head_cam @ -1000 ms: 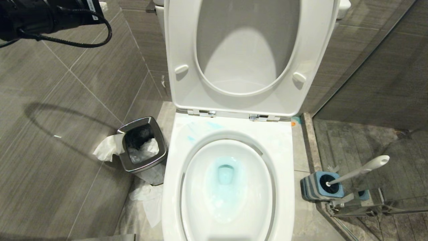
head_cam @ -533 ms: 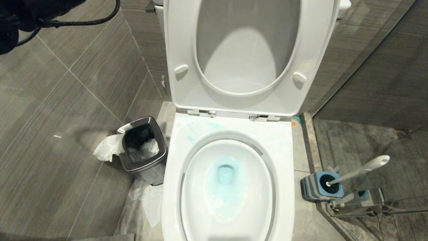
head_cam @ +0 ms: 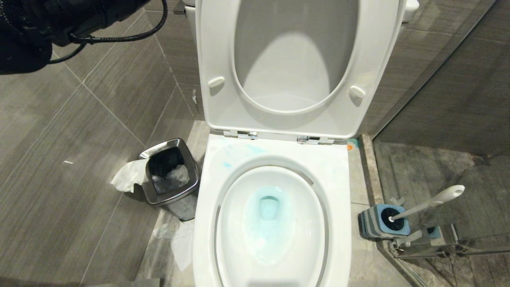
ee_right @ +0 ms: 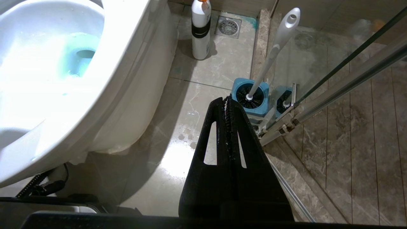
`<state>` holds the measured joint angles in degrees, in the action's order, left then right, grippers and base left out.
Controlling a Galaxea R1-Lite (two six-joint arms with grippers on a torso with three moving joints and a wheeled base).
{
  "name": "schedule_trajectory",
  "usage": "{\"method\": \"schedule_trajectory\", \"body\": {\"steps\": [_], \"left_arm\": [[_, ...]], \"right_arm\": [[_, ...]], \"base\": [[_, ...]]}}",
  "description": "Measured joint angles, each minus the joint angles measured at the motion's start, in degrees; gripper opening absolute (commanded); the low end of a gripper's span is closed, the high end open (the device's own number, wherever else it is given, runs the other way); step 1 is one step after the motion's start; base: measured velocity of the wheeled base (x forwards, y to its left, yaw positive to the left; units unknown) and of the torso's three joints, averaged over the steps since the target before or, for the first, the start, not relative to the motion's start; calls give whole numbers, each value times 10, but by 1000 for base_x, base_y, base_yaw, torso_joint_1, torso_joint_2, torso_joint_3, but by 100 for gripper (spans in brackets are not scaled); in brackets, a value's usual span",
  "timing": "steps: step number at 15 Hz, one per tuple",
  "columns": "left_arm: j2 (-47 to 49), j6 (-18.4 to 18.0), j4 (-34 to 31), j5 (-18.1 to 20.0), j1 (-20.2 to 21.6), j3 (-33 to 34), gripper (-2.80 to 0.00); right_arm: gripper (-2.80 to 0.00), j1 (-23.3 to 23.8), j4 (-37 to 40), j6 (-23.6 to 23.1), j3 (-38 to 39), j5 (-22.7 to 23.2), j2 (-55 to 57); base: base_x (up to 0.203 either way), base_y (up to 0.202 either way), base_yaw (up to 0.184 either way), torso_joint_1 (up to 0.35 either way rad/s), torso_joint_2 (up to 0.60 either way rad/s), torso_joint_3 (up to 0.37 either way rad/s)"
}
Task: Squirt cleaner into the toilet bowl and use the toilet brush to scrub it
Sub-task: Flush the toilet
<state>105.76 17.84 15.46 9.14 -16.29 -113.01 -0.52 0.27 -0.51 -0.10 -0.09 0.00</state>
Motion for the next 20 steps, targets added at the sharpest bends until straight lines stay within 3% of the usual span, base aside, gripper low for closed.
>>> {"method": "schedule_trajectory", "body": {"steps": [4,9,20], "left_arm": [[9,-8,1,-2,-8,0,-280],[18,-43,6,-21,-3,0,-280],[55,-96,5,-16,-14,0,-280]], "right_arm": [[-280,0,0,0,0,0,0],[-280,0,0,0,0,0,0],[-280,0,0,0,0,0,0]], "base": [[0,0,0,0,0,0],[0,0,0,0,0,0],[0,0,0,0,0,0]]}}
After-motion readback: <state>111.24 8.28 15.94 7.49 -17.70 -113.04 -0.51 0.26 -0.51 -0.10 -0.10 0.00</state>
